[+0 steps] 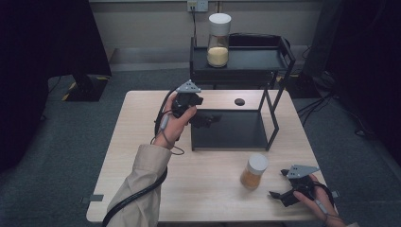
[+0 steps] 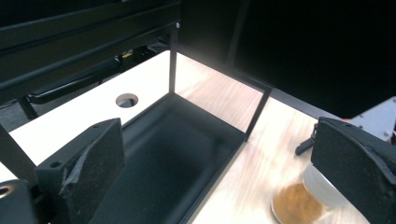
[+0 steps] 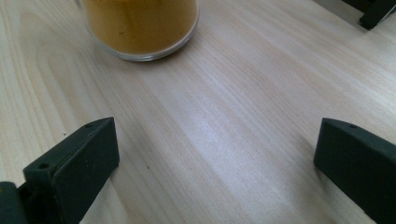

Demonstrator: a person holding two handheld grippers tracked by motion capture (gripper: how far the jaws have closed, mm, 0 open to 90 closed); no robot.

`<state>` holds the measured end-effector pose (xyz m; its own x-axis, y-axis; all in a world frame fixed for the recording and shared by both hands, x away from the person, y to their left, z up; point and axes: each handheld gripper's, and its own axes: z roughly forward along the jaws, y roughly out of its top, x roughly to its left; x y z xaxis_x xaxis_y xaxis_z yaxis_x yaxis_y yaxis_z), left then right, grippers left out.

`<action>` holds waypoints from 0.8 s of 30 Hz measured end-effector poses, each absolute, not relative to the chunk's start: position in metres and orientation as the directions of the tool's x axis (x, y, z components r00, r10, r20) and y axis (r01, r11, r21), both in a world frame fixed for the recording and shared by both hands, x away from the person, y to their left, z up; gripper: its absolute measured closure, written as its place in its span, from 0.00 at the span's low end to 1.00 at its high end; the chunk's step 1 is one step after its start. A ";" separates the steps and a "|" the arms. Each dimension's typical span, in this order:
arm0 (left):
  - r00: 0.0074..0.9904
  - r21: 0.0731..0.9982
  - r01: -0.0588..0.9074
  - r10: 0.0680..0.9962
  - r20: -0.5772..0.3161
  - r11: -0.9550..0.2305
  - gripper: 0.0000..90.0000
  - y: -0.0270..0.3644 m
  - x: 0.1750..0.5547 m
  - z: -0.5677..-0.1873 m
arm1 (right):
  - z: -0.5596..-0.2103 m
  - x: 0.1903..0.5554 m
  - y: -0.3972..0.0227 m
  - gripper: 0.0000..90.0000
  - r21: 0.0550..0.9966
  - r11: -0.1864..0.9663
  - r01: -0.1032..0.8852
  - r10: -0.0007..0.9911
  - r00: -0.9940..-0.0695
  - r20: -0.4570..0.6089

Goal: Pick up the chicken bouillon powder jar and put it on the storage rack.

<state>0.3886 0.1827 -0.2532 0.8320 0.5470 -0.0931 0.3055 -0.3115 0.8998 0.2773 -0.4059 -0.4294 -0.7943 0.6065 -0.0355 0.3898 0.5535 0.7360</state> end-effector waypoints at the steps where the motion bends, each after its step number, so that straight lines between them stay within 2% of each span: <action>1: 0.834 0.900 0.302 0.544 -0.091 -0.313 0.03 0.184 0.388 -0.256 | -0.429 0.277 -0.406 0.00 0.736 0.554 0.390 0.606 -0.794 -0.036; 24: 0.826 0.886 0.345 0.548 -0.130 -0.309 0.03 0.220 0.358 -0.310 | -0.429 0.277 -0.406 0.00 0.735 0.554 0.391 0.607 -0.794 -0.035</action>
<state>0.3578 0.2196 -0.3096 0.8264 0.5477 -0.1304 0.3448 -0.3091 0.8863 0.2773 -0.4059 -0.4292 -0.7943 0.6066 -0.0349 0.3909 0.5542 0.7349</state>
